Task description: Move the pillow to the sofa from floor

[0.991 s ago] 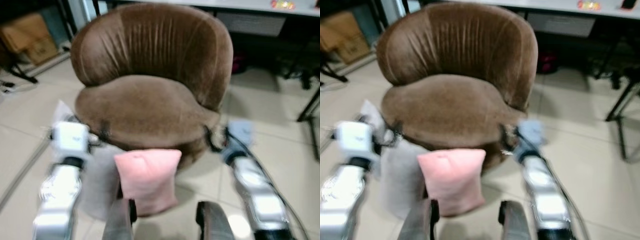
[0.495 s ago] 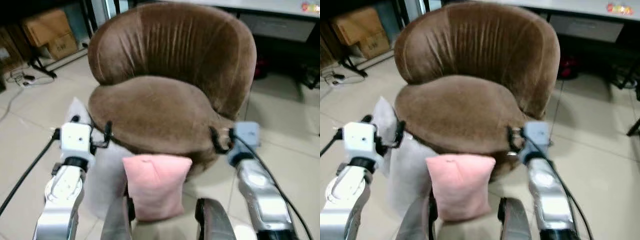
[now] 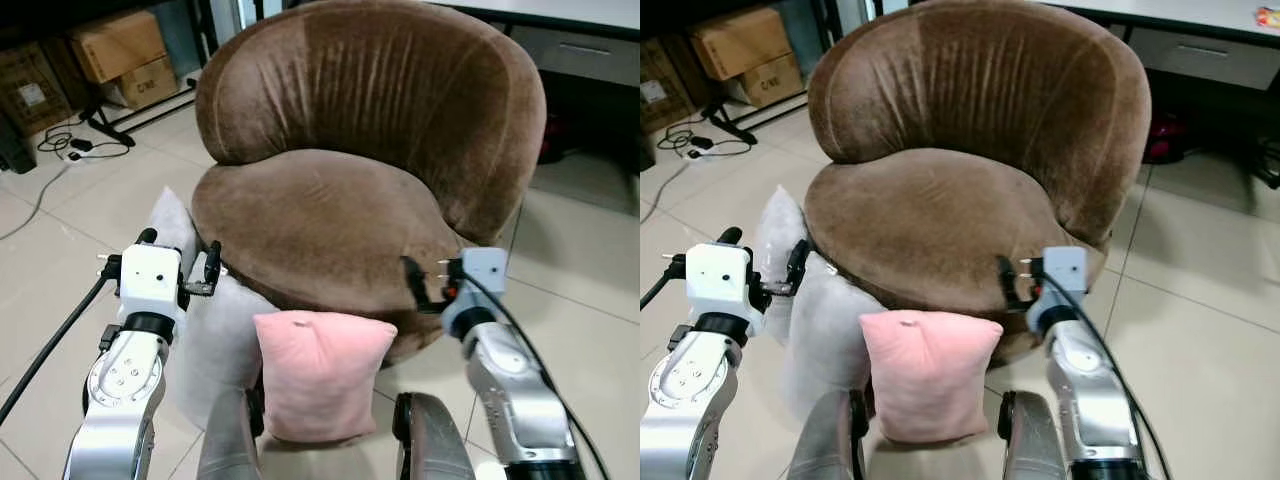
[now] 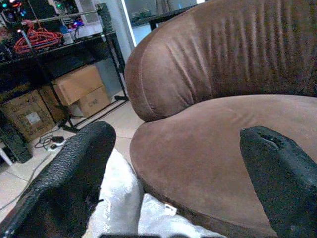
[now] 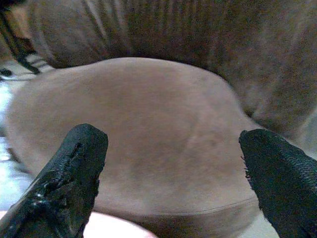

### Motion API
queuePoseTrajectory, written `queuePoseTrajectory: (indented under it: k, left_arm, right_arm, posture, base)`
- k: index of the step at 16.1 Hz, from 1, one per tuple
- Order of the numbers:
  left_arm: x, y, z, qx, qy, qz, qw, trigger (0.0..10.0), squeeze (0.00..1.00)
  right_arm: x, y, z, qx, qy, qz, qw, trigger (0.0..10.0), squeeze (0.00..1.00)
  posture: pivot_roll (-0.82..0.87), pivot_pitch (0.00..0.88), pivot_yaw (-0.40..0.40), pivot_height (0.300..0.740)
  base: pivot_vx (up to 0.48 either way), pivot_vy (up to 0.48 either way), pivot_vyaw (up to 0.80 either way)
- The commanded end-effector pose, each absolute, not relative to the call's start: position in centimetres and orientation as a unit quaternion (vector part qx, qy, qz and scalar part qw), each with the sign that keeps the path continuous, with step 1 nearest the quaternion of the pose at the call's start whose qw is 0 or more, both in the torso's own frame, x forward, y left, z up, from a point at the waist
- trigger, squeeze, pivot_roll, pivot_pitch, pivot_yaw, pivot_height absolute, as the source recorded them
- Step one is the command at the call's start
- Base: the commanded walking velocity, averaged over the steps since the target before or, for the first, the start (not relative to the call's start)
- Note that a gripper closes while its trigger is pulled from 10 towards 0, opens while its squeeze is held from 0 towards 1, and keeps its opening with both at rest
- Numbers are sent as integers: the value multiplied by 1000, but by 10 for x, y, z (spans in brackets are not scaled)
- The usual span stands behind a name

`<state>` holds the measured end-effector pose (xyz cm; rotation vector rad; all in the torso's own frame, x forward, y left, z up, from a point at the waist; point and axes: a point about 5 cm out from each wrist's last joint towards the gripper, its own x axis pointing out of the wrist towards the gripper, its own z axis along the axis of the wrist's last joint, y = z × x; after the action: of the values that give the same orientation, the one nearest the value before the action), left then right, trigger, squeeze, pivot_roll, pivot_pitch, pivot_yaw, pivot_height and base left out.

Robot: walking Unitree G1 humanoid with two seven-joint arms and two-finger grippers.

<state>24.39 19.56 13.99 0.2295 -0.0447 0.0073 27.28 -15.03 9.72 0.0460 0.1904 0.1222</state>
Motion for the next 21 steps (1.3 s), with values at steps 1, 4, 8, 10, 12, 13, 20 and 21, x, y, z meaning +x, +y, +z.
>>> queuePoseTrajectory:
  k: [1, 4, 8, 10, 12, 13, 20, 21]
  left_arm:
    - [244, 198, 141, 114, -22, 10, 993, 10000, 0]
    - [245, 198, 141, 113, -23, 11, 993, 10000, 0]
    - [245, 199, 142, 114, -26, 9, 993, 10000, 0]
    - [245, 199, 142, 112, -28, 7, 993, 10000, 0]
    - [244, 199, 142, 111, -28, 7, 993, 10000, 0]
    - [244, 199, 142, 111, -28, 7, 993, 10000, 0]
    - [246, 200, 143, 114, -27, 8, 993, 10000, 0]
    - [246, 200, 143, 117, -27, 10, 993, 10000, 0]
  right_arm:
    - [273, -147, 99, 29, 96, 71, 992, 10000, 0]
    - [273, -148, 98, 31, 98, 72, 992, 10000, 0]
    - [274, -148, 98, 23, 98, 71, 992, 10000, 0]
    - [275, -150, 99, 14, 95, 62, 993, 10000, 0]
    - [276, -151, 100, -4, 91, 62, 994, 10000, 0]
    - [277, -151, 100, -10, 90, 59, 994, 10000, 0]
    - [278, -148, 99, -16, 94, 62, 994, 10000, 0]
    - [279, -150, 97, -5, 98, 56, 994, 10000, 0]
  posture:
    - [-22, 0, 43, 507]
    - [-23, 0, 42, 472]
    - [-23, 0, 42, 442]
    - [-21, 0, 42, 442]
    - [-21, 0, 42, 442]
    - [-21, 0, 43, 442]
    - [-22, 0, 46, 442]
    - [-21, 0, 45, 442]
  base:
    - [0, 0, 0]
    - [0, 0, 0]
    - [0, 0, 0]
    - [0, 0, 0]
    - [251, 0, 0]
    - [289, 0, 800]
    - [301, 0, 800]
    - [274, 0, 0]
